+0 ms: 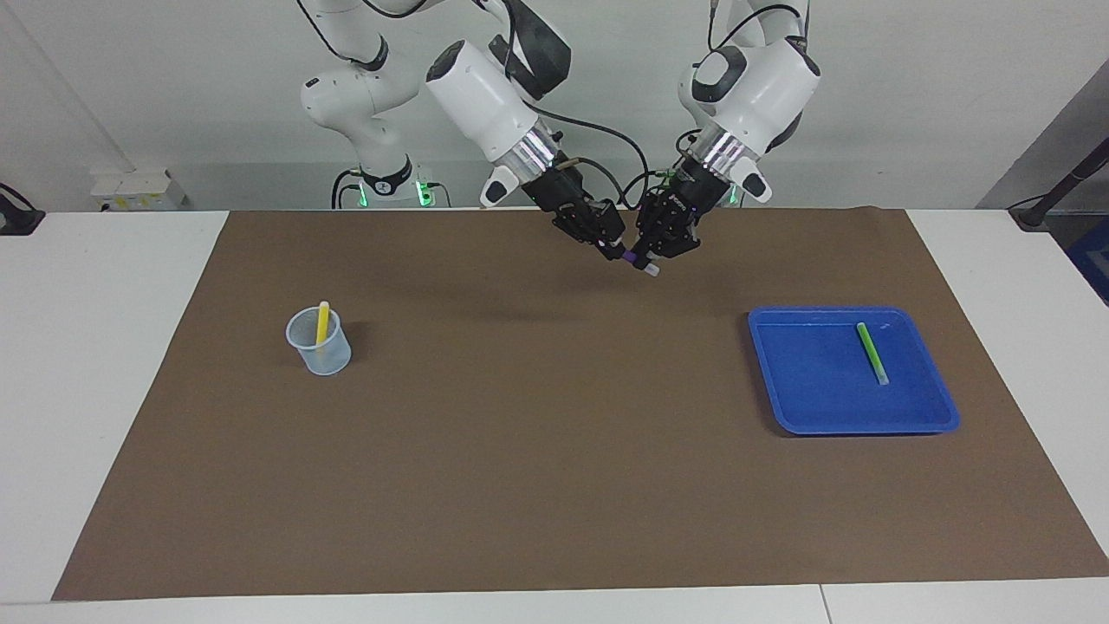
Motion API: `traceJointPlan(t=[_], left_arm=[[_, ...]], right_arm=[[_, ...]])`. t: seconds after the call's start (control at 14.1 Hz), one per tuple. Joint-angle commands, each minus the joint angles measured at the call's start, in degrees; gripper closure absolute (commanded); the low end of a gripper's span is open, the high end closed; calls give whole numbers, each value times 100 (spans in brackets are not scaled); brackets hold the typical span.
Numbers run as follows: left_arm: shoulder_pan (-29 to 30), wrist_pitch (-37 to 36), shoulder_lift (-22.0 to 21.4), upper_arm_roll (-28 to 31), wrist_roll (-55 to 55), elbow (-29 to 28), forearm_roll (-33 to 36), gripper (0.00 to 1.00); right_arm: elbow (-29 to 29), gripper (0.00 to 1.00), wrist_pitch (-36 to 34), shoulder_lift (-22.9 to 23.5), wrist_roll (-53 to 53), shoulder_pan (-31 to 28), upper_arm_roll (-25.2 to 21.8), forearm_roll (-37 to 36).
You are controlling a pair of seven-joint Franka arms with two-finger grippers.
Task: Transfer and insert pens with both arms
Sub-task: 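Grasp the purple pen tip with the right gripper, then pull the purple pen away with the right gripper while the left gripper opens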
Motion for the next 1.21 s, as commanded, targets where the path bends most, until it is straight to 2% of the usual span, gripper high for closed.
traceJointPlan(t=[0.0,0.28,0.43,0.64,0.92,1.14], left_arm=[[-125,237,-210,51,-173,-237,-105,29],[-72,167,-244,60,395,-280,-96,29],[85,88,-297,69,1001,-368,-96,30],[751,-954,-446,86,2519,-386,-79,31],[1859,-2230,-605,95,4761,-377,175,31],[2195,-2749,-614,113,5931,-333,1227,31]], right_arm=[[31,100,56,-20,93,-69,24,133],[-22,100,-118,-55,-265,-183,6,107],[-171,100,-793,-195,-1474,-428,-3,81],[-198,100,-1831,-310,-2480,-877,-20,-59],[-215,100,-2736,-415,-3201,-1264,-12,-1183],[-242,100,-3606,-503,-4438,-1720,-12,-1982]])
